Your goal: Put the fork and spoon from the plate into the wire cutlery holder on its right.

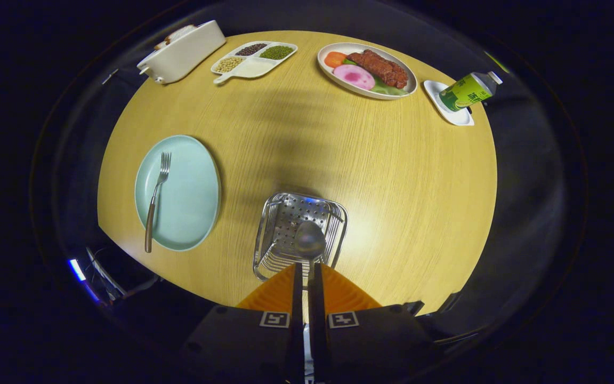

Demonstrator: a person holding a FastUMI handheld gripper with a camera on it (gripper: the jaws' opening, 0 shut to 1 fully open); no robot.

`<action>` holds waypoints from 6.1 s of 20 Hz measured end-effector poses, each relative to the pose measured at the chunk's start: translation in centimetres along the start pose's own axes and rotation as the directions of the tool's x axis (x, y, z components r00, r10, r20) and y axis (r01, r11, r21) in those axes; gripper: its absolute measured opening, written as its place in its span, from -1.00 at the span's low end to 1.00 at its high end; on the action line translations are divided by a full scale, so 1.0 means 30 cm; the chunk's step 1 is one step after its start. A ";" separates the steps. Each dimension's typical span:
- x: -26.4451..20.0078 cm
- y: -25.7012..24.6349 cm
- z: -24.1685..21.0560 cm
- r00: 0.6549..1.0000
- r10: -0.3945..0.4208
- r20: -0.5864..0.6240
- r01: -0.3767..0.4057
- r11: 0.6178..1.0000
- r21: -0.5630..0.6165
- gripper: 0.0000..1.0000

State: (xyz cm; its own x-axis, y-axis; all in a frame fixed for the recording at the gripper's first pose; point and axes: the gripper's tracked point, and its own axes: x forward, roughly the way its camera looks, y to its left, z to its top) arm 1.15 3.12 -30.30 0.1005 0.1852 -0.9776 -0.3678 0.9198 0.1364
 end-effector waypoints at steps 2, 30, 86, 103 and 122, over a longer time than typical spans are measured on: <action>-0.031 -0.002 0.009 0.999 -0.001 0.037 0.000 1.000 0.025 -0.68; 0.220 0.945 0.095 0.943 0.157 0.293 -0.158 0.987 -0.022 -0.01; -0.068 -0.071 -0.051 0.858 -0.276 -0.433 0.034 0.872 -0.489 -0.64; -0.314 0.044 0.139 0.946 -0.058 0.320 0.092 0.992 -0.092 0.98; -0.820 0.026 0.277 0.343 -0.220 0.913 0.222 0.964 0.149 0.97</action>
State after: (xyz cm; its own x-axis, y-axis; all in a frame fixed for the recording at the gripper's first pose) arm 6.08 2.16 -4.81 0.9597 0.1768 -0.2186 -0.1945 0.9789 -0.0620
